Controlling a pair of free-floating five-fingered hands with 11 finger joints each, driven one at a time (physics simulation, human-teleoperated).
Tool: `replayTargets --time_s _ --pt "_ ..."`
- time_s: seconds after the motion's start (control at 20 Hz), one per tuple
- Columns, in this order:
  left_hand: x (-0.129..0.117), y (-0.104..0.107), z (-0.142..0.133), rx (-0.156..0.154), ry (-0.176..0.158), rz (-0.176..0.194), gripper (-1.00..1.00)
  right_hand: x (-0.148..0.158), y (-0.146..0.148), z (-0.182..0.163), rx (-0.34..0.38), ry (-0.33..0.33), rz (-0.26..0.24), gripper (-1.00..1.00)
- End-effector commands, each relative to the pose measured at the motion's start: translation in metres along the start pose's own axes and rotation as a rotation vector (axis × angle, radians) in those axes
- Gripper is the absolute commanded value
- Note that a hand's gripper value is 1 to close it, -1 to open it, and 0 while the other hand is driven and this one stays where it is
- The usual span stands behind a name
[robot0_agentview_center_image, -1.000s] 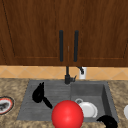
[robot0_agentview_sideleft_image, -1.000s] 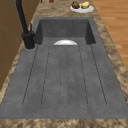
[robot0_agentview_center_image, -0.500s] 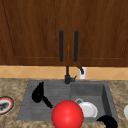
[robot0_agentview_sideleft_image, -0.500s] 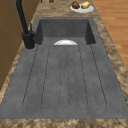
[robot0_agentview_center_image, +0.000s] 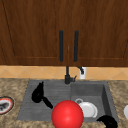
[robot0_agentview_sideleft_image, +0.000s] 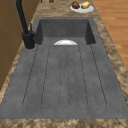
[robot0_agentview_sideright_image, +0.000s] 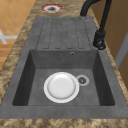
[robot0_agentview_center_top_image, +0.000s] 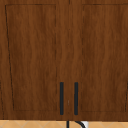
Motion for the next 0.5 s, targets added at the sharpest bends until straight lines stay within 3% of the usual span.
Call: replayTargets --time_s 0.0,0.35,0.45 --pt "0.004 0.003 -0.001 0.128 0.067 -0.008 -1.0 0.0 0.0 0.0 0.0 0.0 0.0 0.0" --pt "0.016 0.014 -0.009 0.137 0.065 -0.044 -1.0 0.0 0.0 0.0 0.0 0.0 0.0 0.0" --pt "0.018 0.017 -0.011 0.116 0.07 -0.062 -1.0 0.0 0.0 0.0 0.0 0.0 0.0 0.0"
